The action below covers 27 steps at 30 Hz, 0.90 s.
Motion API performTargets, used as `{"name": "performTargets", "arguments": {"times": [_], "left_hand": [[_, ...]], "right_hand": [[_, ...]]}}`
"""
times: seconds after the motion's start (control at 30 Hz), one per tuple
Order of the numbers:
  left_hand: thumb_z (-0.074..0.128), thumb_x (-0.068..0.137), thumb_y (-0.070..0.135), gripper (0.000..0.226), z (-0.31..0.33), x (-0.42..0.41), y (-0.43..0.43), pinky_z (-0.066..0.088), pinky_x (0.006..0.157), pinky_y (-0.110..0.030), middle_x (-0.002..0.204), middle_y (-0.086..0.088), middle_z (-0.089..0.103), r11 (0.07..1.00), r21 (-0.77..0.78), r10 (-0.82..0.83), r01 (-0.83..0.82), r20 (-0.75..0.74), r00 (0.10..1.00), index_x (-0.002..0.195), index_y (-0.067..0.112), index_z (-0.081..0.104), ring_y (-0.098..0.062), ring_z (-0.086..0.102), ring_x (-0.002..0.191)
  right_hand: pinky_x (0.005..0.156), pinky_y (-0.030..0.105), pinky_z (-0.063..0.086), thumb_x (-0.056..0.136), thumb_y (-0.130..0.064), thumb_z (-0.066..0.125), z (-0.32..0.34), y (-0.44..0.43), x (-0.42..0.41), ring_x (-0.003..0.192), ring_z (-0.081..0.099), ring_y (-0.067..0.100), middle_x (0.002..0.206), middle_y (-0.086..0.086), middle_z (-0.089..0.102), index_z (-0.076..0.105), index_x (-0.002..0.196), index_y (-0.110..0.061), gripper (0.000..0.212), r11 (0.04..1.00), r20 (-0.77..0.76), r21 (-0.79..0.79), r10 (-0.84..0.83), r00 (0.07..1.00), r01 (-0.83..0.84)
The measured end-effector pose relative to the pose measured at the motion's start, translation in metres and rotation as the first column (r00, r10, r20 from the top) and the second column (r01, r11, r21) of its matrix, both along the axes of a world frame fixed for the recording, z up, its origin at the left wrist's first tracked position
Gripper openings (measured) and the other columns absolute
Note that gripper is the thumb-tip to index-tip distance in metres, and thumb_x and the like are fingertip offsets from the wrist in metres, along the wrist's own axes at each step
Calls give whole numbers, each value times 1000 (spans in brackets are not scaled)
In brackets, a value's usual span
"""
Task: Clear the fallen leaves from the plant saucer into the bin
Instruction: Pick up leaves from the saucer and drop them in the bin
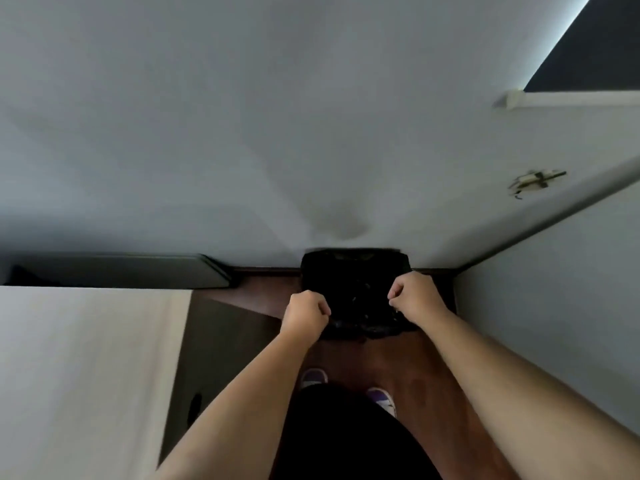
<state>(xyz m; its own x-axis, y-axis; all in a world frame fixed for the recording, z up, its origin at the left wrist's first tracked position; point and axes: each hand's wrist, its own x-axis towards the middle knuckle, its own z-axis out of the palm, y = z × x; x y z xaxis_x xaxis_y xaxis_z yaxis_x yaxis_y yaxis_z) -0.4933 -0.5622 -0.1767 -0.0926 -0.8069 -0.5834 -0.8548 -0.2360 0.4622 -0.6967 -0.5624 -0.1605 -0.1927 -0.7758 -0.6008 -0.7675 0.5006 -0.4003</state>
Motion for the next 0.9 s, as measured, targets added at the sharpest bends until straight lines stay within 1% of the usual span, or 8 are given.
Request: {"name": "performTargets", "arguments": {"times": [0.07,0.17,0.23,0.33,0.5,0.67,0.8,0.9], "left_hand": [[61,81,4,21,-21,-1,-14,55,70,-27,81,1,67,998,3,65,-65,-12,998,70,21,66,-17,66,80],[63,84,8,11,-40,-9,-36,51,68,-23,91,-5,71,987,-3,159,-159,-58,986,82,16,70,-12,60,74],[65,86,14,14,-46,-18,-50,48,72,-22,101,-7,71,988,14,151,-151,-90,984,99,12,69,-15,63,83],[62,89,23,42,-50,-26,-60,51,87,-32,124,-6,60,997,80,-10,16,-80,997,129,17,52,-25,60,110],[56,91,24,48,-22,-13,-64,52,90,-40,139,-9,47,992,56,-119,117,24,993,137,18,42,-30,53,119],[57,88,24,43,34,8,-58,47,98,-40,134,-10,52,996,-43,-73,77,85,994,130,17,48,-28,48,124],[53,88,21,40,118,38,-46,47,95,-41,133,-7,51,977,-211,41,-15,118,992,128,19,50,-29,49,122],[50,88,18,40,176,75,-29,47,92,-40,133,-6,50,937,-334,161,-103,150,976,128,21,50,-29,50,121]], "right_hand": [[72,25,51,77,-3,69,-24,-10,3,83,68,22,82,6,71,70,68,-13,14,998,19,-17,-61,998,62],[76,26,48,80,-3,66,-48,-23,9,90,64,23,93,9,68,71,81,-9,7,982,56,-87,-164,985,169],[81,24,45,82,-7,67,-59,-28,11,98,62,22,109,11,66,69,103,-9,21,980,93,-68,-180,979,186],[84,25,45,88,-11,60,-65,-28,7,107,60,26,125,11,60,57,126,-14,39,986,112,-38,-159,981,164],[87,39,54,90,-9,54,-32,-35,6,98,65,31,110,13,68,60,118,-16,30,988,77,-57,-137,988,141],[92,33,50,88,-13,56,26,-47,22,103,63,26,117,8,66,64,112,-13,26,989,59,-144,35,998,-26],[93,27,45,85,-7,55,96,-62,60,109,60,25,118,9,66,66,109,-11,26,940,82,-285,218,972,-187],[90,28,46,82,-5,58,142,-64,103,103,63,25,110,10,70,69,102,-10,24,864,89,-396,374,923,-311]]}}
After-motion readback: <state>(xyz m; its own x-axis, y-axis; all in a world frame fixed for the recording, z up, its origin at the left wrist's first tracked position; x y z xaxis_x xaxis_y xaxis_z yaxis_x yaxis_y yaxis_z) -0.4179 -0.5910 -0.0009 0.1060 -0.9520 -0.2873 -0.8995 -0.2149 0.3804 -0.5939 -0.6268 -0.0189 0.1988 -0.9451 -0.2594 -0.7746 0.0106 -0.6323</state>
